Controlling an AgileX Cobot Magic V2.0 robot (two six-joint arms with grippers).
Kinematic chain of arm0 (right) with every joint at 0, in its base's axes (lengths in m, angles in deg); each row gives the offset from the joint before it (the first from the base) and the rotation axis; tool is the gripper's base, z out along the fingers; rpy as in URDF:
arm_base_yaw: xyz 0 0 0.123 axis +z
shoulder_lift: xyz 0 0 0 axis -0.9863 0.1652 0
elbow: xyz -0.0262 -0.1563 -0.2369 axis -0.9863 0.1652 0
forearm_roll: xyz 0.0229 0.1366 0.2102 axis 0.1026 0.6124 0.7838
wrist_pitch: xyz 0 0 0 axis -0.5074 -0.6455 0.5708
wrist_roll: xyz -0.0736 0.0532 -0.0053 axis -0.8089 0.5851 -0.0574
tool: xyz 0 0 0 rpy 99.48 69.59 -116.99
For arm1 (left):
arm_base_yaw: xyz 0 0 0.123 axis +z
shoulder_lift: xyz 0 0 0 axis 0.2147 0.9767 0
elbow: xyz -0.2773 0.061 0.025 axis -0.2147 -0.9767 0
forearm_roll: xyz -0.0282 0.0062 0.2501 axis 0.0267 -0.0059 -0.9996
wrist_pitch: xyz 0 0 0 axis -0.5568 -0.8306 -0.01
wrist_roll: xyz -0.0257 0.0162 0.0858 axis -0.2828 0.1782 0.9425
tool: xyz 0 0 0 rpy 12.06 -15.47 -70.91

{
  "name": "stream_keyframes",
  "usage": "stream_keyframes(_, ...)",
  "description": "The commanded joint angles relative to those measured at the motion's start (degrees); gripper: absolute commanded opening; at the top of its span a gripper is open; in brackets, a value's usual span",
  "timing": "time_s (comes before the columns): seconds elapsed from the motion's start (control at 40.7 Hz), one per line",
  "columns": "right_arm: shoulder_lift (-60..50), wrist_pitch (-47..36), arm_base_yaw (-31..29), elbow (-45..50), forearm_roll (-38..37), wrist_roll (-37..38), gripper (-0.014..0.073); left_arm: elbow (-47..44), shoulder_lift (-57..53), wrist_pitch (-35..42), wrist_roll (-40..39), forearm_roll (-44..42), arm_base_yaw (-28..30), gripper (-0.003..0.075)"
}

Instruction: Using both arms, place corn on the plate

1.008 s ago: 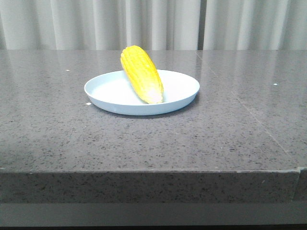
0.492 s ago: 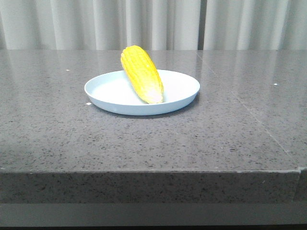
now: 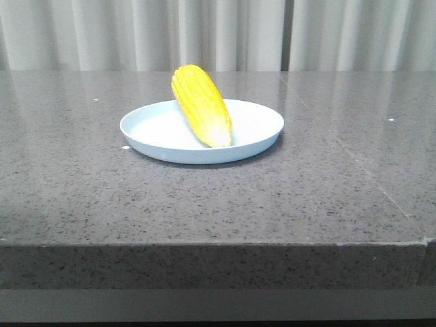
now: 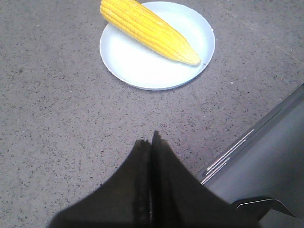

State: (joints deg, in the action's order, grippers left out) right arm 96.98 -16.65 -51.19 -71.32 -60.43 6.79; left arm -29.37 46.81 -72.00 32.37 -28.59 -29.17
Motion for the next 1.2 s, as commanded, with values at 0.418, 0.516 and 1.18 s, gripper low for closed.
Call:
stream_keyframes(0.418,0.1,-3.2,0.0,-1.2,0.0,-0.1,-0.0069,-7.5,-13.9,7.5,-0.6,0.3,16.7,-0.002)
stream_keyframes(0.516,0.1,-3.2,0.0,-1.2,0.0,-0.1,-0.0069,-13.1,-19.1,13.2,-0.6,1.2,21.5,-0.002)
stream_keyframes(1.18,0.1,-3.2,0.0,-1.2,0.0,-0.1,-0.0069,-52.6,-45.5,53.9,-0.6,4.6,39.7,-0.002)
